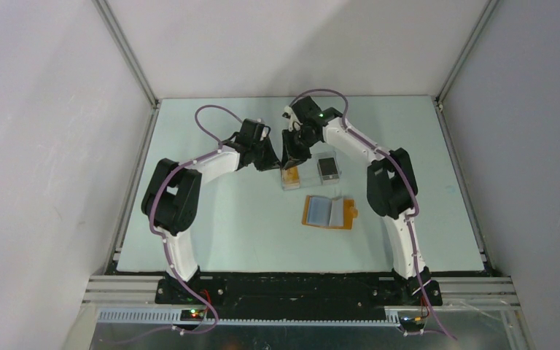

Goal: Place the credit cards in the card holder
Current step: Pick up the credit card from the storage box.

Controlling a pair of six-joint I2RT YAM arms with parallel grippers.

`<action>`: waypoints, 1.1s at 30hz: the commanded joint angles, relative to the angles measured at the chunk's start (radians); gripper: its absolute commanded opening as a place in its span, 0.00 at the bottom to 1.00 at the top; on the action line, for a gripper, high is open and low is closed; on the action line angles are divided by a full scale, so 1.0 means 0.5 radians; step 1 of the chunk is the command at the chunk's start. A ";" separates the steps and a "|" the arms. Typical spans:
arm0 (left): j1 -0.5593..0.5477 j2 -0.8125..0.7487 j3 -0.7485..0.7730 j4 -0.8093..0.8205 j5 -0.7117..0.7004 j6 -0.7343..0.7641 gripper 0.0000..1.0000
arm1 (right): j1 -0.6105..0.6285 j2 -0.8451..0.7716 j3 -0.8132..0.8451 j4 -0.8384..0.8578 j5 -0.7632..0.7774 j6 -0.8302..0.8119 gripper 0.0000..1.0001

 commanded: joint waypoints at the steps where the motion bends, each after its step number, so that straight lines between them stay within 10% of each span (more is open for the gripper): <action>1: -0.014 0.105 0.003 -0.070 -0.022 0.080 0.00 | -0.038 -0.041 -0.056 0.079 -0.108 0.033 0.22; 33: -0.014 0.109 0.012 -0.071 -0.013 0.089 0.00 | -0.162 0.071 -0.230 0.128 -0.175 0.119 0.23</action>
